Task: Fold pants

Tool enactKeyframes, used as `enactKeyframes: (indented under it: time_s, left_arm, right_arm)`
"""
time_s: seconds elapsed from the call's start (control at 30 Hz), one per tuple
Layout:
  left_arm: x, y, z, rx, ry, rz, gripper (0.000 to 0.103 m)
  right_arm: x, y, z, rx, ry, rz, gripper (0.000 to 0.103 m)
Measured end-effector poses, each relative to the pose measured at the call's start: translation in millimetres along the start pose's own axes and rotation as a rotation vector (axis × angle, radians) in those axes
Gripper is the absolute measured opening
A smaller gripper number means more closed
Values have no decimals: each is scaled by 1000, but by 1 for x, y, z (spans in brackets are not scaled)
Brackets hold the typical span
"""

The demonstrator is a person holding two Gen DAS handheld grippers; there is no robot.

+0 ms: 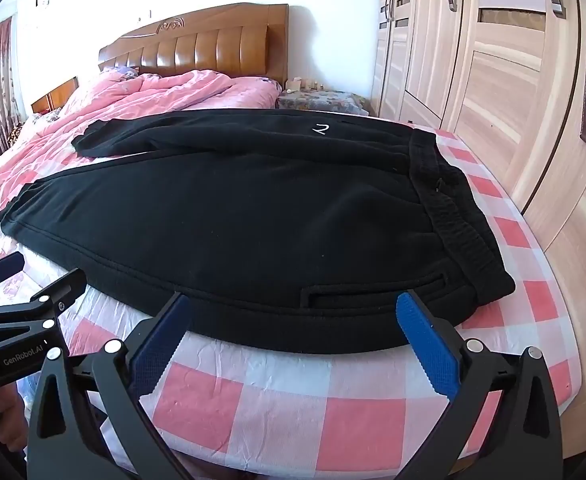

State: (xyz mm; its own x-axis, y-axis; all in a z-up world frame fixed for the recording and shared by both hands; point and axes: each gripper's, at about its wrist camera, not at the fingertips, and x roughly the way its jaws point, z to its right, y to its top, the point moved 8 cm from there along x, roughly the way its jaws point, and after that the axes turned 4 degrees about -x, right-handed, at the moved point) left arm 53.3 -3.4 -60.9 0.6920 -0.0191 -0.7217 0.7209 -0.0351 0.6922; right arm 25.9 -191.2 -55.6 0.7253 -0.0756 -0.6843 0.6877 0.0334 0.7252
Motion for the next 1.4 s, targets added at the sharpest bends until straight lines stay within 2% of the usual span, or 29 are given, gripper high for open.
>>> enactKeyframes:
  time_s: [1.4]
  left_arm:
    - [6,-11,-8,-6,-16,-43,102]
  right_arm:
    - [9,-9,-1,14,20,-34,99]
